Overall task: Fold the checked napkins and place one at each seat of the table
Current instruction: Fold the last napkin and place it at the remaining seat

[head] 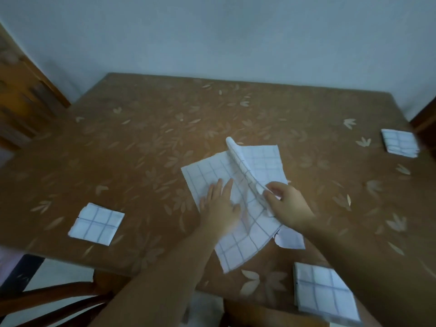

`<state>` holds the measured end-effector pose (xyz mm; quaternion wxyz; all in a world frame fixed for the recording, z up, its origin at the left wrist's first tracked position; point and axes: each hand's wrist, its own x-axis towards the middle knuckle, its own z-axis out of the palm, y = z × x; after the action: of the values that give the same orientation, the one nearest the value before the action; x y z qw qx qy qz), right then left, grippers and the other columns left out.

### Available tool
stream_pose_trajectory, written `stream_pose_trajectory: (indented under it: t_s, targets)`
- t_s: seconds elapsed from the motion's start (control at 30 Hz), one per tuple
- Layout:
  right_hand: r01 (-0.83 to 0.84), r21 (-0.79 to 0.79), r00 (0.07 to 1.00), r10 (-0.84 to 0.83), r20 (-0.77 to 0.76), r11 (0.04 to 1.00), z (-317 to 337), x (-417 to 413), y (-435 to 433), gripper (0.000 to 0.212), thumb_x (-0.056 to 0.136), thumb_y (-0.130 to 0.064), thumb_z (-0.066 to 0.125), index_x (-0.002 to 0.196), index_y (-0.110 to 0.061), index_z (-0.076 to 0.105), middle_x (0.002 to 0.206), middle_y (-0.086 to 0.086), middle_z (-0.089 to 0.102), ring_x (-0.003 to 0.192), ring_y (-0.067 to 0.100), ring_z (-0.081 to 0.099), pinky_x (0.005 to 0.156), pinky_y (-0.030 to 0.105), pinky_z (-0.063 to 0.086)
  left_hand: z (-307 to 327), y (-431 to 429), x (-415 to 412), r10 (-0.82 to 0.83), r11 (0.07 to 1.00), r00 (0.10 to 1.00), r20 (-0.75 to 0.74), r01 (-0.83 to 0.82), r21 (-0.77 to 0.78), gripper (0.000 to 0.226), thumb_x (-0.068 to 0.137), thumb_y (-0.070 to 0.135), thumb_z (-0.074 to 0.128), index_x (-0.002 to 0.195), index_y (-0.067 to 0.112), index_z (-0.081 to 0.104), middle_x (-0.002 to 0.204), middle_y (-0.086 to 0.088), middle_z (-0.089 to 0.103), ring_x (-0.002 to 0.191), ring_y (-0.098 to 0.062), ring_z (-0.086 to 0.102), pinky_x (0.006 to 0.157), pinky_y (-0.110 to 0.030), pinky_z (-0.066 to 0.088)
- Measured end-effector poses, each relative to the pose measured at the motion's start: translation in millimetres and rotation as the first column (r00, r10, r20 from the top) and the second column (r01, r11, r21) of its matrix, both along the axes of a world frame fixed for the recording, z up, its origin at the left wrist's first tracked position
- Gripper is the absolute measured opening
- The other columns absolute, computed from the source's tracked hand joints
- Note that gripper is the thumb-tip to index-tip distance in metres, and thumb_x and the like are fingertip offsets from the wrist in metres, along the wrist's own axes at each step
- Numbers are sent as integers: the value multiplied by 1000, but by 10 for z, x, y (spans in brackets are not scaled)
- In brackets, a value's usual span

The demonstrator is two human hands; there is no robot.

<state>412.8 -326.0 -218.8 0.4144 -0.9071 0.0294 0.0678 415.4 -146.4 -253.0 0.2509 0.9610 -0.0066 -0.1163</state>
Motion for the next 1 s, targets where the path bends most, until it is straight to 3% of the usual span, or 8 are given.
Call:
stream_pose_trajectory:
  t_s: [0.13,0.23,0.4,0.5,0.57,0.63,0.77,1.0]
  targets:
    - [-149,-106,988,153,30,983,628,-89,-67,20,100,-25,51,91,-14,65,88,-1,68,84,17,63,73,33,46,583,110,45,-99,995,971,216,102,-4,77,91,21,59,153,34,15,163,5,8,150,-19,5,117,-47,16]
    - [-213,-179,974,223,40,961,1126,-250,-21,29,100,-24,51,72,-16,51,67,-4,47,60,10,44,61,29,37,998,181,-27,-223,974,907,356,222,45,76,88,19,61,151,36,20,162,8,13,150,-15,2,117,-42,11]
    - [-223,-120,974,226,16,968,1872,-588,40,28,99,-26,55,72,-18,49,64,-4,38,56,9,36,54,21,32,1560,332,-166,-219,946,825,521,310,-93,39,88,24,65,126,31,59,148,13,43,147,-9,16,116,-37,10]
    - [-193,-58,981,194,9,979,2210,-801,48,26,97,-23,57,72,-16,52,67,1,39,62,16,37,60,31,31,1867,385,-272,-262,931,803,536,356,-78,12,89,27,64,98,26,72,115,9,68,132,-12,45,111,-41,28]
    - [-156,-134,987,159,12,979,2385,-925,57,25,96,-25,57,73,-15,54,69,4,40,63,17,38,63,33,31,2035,443,-380,-280,906,803,525,403,-132,11,92,26,61,88,23,71,83,8,68,90,-13,63,84,-33,43]
    - [-130,-272,990,141,20,954,2536,-1031,97,29,96,-32,56,77,-11,59,70,3,48,62,15,46,65,34,38,2199,514,-500,-323,880,805,497,449,-156,17,95,23,57,80,22,65,66,11,55,60,-4,49,60,-28,34]
    - [-102,-466,978,174,113,879,2818,-1293,331,34,94,-49,56,110,-22,67,100,-9,64,94,9,60,84,24,46,2523,598,-724,-421,868,781,461,494,-44,23,96,26,54,92,15,74,85,0,70,72,-16,59,59,-30,43]
    - [-170,-676,907,382,178,717,2901,-1674,770,56,76,-59,69,123,-31,55,112,-11,64,92,10,62,80,30,52,2865,691,-1240,-434,890,772,463,446,91,19,88,21,57,74,14,69,69,-7,63,64,-27,54,54,-32,38]
